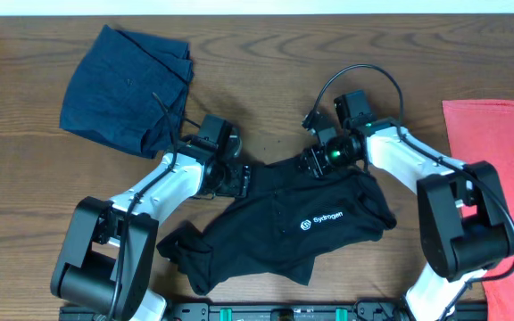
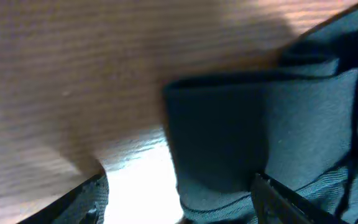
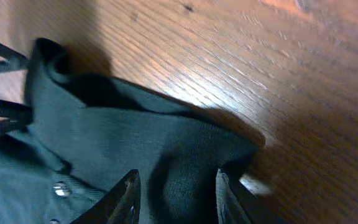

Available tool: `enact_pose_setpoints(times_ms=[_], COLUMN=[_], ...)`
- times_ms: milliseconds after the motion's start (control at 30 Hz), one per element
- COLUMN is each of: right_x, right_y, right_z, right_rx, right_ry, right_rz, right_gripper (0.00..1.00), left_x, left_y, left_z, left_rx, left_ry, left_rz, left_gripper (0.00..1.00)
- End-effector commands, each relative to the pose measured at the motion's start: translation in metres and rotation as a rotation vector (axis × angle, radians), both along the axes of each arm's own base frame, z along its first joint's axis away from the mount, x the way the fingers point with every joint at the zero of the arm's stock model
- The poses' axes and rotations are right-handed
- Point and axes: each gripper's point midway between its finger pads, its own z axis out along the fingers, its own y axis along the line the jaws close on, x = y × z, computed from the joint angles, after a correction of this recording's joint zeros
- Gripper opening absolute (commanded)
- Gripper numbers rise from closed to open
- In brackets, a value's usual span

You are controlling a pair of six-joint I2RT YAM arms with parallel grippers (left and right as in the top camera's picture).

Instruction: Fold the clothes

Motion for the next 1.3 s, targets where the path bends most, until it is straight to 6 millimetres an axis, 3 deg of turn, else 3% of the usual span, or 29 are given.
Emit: enact_pose_setpoints(times_ms=[0,100,200,300,333,433,633,867,1100,1167,1267], right_x=[-0.003,-0.004,-0.004,0.0,0.002,0.01,0.015,0.008,0.004,0.003,-0.001], right_y=[0.003,0.005,0.009,0.016,0.018,0.017,0.01,0.008,0.007,0.002,-0.007], right_z=[-0.01,-0.017,-0.022,-0.013,-0.007,0.018,0.075,0.112,0.119,0.114,0.104], right_rx=[-0.013,-0.016,0.003,0.055,0.073,0.111,0.128,0.147,0.146,0.118,0.052], right_ry=[0.017,0.028,0.044,0.028,0.018,-0.032,-0.148,-0.223,-0.226,-0.212,-0.184], right_rz=[0.017,0.021,0.01,0.018,0.02,0.012,-0.011,-0.006,-0.006,-0.017,-0.04], right_gripper=[0.36,0.31,0.18,0.02,0.01,0.01,0.01,0.01,0.01,0.01,0.01], left_x=[-0.002,-0.001,0.002,0.003,0.003,0.002,0.002,0.003,0.007,0.006,0.003], left_y=[-0.01,-0.025,-0.029,-0.029,-0.029,-0.029,-0.028,-0.028,-0.027,-0.031,-0.037], left_z=[0.0,0.007,0.009,0.01,0.01,0.009,0.009,0.009,0.009,0.009,0.009], left_rx=[-0.052,-0.136,-0.157,-0.158,-0.158,-0.154,-0.152,-0.142,-0.137,-0.159,-0.2], left_ry=[0.008,-0.007,-0.023,-0.027,-0.027,-0.033,-0.04,-0.058,-0.073,-0.064,-0.048], left_rz=[-0.029,-0.082,-0.091,-0.091,-0.092,-0.112,-0.127,-0.158,-0.155,-0.158,-0.169], left_gripper=[0.75,0.66,0.55,0.44,0.43,0.44,0.58,0.75,0.75,0.66,0.61])
